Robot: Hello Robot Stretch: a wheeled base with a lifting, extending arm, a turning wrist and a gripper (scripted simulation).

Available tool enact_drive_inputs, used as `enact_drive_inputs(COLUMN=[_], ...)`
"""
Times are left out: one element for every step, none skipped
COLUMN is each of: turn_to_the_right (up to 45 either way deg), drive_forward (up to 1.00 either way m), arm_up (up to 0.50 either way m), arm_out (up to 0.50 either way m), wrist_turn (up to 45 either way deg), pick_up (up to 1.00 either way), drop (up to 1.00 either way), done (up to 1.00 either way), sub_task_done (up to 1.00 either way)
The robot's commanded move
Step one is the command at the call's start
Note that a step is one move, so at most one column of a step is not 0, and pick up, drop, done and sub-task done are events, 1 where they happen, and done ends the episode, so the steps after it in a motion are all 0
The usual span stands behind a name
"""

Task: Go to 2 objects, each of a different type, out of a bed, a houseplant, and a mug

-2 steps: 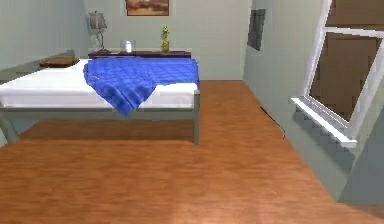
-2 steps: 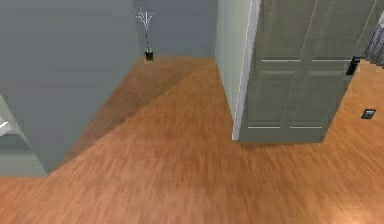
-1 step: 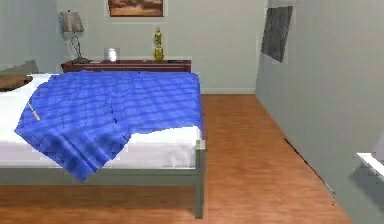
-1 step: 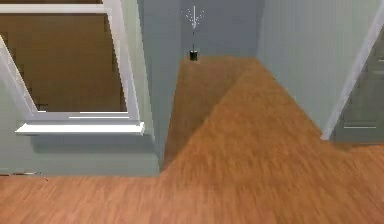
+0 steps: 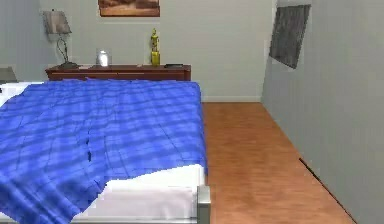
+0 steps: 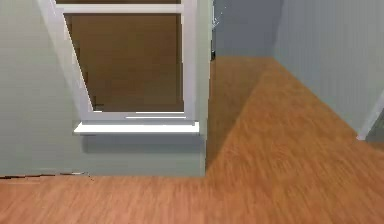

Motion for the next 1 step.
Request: enact_drive_inputs(turn_to_the_right=[-33.0], drive_forward=[0.00], arm_up=[0.00], arm_out=[0.00], wrist_turn=[0.0], pick_up=[0.00], drop=[0.00], done=[0.00], sub_task_done=[0.00])
